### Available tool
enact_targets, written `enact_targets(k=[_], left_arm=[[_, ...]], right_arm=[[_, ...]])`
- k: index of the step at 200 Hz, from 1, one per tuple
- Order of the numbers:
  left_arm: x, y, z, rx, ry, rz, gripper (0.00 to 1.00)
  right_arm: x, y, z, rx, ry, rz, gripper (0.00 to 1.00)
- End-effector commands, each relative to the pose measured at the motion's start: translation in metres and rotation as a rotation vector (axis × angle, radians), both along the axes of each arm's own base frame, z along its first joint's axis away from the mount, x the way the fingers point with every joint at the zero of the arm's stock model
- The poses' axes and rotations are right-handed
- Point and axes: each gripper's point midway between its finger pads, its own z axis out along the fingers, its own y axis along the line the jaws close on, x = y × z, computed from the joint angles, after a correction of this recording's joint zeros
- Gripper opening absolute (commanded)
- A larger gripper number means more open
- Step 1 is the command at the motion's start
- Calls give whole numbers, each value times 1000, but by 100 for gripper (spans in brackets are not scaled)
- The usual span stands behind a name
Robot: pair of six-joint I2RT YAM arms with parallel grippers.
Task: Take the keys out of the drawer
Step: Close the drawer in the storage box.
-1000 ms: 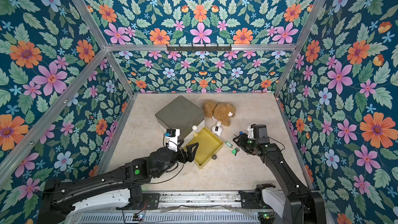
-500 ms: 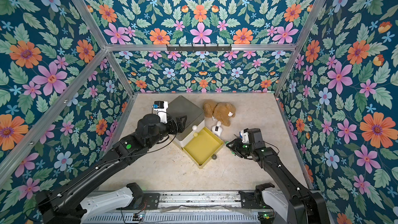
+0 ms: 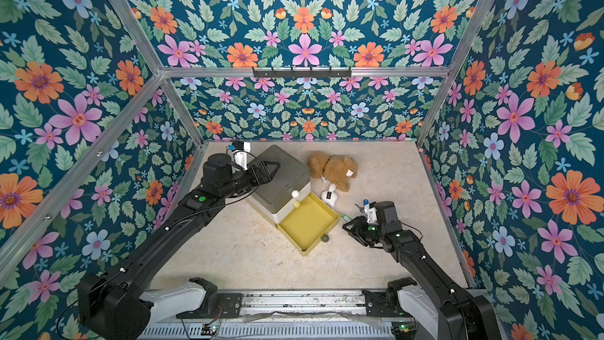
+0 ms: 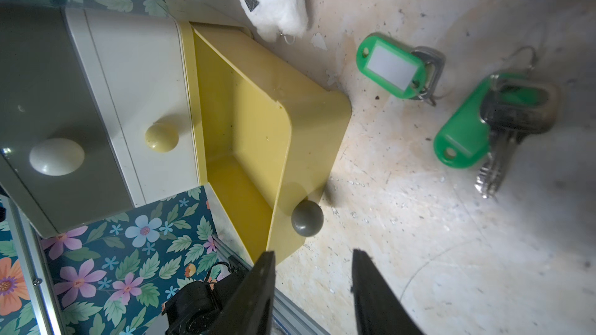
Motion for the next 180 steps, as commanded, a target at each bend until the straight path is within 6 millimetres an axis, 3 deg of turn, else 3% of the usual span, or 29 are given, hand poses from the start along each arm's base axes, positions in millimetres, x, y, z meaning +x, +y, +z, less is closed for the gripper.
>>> enact_targets(k=[1,83,180], left_arm=[[-3,-9,11,-83,-14,-57,99],[1,-6,-26,-10,74,-37,99],[0,0,-46,61,113,-20,99]], right_arm=[[-1,4,1,23,0,8,44],[-17,30,-18,96,52,54,43],[-6,51,-31,121,83,90,44]])
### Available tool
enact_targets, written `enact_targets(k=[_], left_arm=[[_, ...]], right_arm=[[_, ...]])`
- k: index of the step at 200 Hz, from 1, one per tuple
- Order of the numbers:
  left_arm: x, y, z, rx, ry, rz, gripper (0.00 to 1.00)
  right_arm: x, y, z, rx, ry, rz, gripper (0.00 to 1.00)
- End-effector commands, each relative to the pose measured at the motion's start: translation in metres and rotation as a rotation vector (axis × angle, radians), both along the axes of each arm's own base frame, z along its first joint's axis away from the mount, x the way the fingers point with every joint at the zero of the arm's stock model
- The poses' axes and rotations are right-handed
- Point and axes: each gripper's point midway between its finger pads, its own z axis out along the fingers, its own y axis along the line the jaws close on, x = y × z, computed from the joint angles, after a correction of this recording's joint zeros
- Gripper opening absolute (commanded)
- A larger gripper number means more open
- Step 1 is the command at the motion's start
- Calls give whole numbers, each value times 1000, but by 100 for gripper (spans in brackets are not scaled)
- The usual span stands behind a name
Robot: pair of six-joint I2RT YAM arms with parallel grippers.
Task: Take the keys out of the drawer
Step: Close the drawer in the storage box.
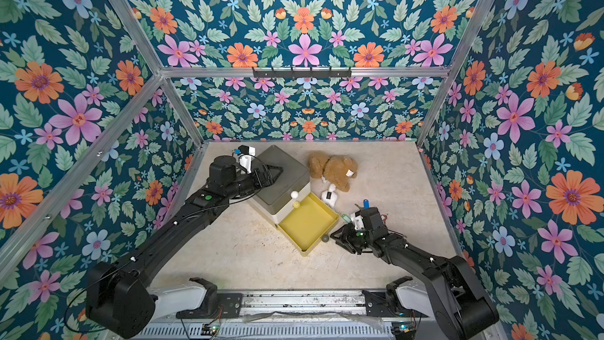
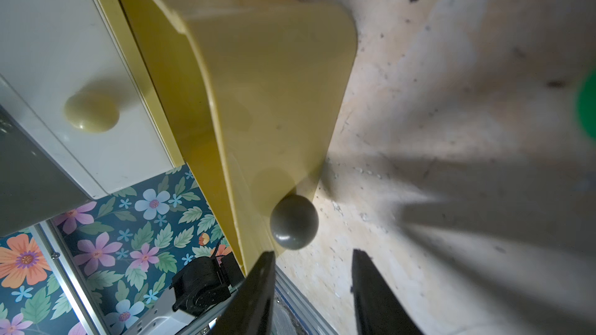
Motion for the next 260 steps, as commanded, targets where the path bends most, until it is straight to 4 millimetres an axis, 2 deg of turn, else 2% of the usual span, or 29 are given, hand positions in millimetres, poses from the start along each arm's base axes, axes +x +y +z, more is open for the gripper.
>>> enact_targets(k=[1,171,260], left_arm=[[-3,5,-14,38,43,13,99],[-6,6,-11,36,39,8,99],[-7,6,-8,35,33,9,99]], right_arm=[[10,7,8,30,-41,9,43],[40,30,8,38,-49,43,43],[57,53,14,64,-56,69,44]])
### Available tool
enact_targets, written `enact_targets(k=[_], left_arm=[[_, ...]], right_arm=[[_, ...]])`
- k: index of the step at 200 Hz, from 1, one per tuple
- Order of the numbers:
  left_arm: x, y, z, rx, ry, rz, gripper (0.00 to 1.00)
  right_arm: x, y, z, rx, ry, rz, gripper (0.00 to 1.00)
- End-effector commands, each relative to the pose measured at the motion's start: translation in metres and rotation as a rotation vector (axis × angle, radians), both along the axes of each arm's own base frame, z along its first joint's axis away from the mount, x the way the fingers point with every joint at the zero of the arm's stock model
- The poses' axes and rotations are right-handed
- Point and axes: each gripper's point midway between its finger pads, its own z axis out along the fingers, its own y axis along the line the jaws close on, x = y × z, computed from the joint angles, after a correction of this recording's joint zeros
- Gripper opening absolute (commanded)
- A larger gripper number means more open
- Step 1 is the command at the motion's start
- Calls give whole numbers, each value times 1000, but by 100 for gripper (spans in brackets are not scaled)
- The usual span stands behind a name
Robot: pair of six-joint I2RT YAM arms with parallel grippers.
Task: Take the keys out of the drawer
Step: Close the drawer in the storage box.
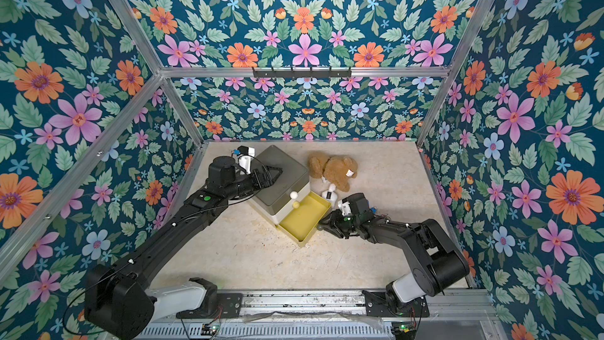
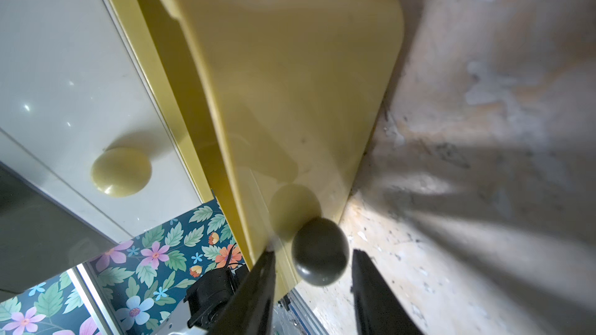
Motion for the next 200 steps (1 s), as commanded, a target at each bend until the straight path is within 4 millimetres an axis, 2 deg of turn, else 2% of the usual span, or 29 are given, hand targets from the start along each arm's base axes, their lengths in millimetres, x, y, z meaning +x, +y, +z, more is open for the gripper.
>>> enact_targets(k=[1,61,75,80,200], left_arm=[[-3,4,-9,30,31,10,99],[-1,3,-10,31,30,6,99],[-1,3,-10,32,31,6,99],[-1,3,-10,31,31,6,99],[0,3,-6,44,34,1,99]], right_arm=[[8,8,6,27,-26,3,44],[19,24,5,75,-7,10,44],[23,28,10,90,-16,13,44],[22,27,-1,77,12,11,44],[44,46,-10,119,34,16,43]])
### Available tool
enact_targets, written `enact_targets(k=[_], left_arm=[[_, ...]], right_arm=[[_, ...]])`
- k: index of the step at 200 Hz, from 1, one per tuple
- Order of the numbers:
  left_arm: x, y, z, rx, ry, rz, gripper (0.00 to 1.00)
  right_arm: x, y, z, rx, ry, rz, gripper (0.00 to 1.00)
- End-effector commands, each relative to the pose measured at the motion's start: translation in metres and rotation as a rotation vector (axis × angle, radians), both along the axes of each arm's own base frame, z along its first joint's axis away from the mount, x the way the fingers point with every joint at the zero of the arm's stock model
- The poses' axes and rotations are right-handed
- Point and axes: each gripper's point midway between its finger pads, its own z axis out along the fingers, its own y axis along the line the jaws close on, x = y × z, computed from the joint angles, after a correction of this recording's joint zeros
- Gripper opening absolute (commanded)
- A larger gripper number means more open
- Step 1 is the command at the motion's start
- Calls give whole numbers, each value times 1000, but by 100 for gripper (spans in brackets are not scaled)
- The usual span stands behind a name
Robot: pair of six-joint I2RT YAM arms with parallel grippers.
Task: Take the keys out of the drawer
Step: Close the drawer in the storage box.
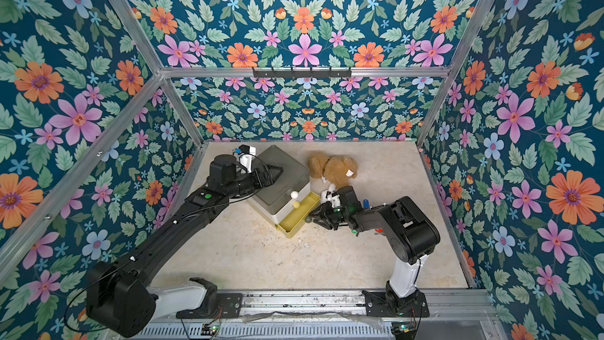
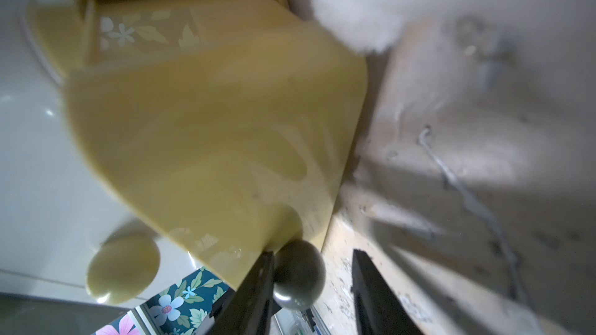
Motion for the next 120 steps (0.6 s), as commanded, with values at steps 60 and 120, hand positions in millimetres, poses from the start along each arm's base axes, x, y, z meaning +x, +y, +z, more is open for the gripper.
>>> enact_targets(k=[60,120], left_arm=[[-4,5,-8,34,34,8,99],[-3,4,-9,34,37,8,99]], right_arm=[[15,16,4,51,-14,9,44],[22,21,1,57,-12,12,44]])
